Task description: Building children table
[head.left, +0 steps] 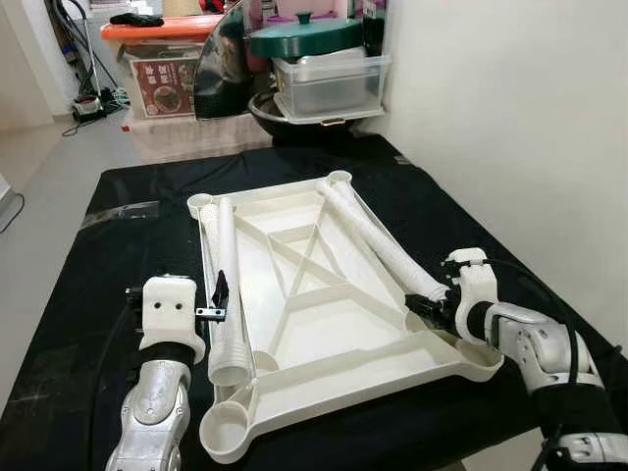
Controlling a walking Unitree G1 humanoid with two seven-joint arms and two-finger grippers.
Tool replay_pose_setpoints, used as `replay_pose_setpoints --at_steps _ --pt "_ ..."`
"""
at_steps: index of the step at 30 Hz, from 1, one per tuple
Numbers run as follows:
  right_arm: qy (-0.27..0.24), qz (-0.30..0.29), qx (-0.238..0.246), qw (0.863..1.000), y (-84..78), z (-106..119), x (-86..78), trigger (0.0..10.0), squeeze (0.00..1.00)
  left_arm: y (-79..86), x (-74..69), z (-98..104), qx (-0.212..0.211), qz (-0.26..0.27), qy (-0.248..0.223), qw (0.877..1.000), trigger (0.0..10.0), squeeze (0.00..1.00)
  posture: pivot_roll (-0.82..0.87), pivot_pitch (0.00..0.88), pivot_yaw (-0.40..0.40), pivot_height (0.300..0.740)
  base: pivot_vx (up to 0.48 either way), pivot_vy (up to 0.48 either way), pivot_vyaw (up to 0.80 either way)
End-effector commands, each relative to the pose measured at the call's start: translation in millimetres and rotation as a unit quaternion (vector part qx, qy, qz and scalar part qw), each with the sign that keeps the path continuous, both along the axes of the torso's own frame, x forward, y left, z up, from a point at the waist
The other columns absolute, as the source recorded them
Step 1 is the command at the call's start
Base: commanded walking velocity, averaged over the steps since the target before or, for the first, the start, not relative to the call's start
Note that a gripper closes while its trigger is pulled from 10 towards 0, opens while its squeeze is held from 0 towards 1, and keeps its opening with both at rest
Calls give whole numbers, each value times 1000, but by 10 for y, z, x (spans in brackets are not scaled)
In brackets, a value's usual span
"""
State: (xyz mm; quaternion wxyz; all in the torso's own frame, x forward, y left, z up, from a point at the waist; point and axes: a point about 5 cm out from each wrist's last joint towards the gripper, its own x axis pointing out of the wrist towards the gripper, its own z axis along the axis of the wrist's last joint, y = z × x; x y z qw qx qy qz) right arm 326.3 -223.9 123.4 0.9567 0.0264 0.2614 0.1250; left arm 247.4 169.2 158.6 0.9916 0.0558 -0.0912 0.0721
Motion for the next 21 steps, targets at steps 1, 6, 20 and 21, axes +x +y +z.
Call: replay_pose_setpoints --at_steps 1,6,20,21 --pt "-14 -16 14 1000 9 -2 18 0 0 41 7 -5 5 6 3 1000 10000 0 -60 0 -22 740 0 0 0" --pt "-86 3 62 994 124 241 101 0 0 70 9 15 5 9 0 1000 10000 0 -51 0 -20 740 0 0 0" --pt "-249 230 261 904 835 926 18 0 0 -43 86 448 -239 -153 -74 956 10000 0 -21 0 -11 740 0 0 0" --pt "-249 230 261 904 835 926 18 0 0 -43 86 448 -239 -153 -74 956 10000 0 -21 0 -11 740 0 0 0"
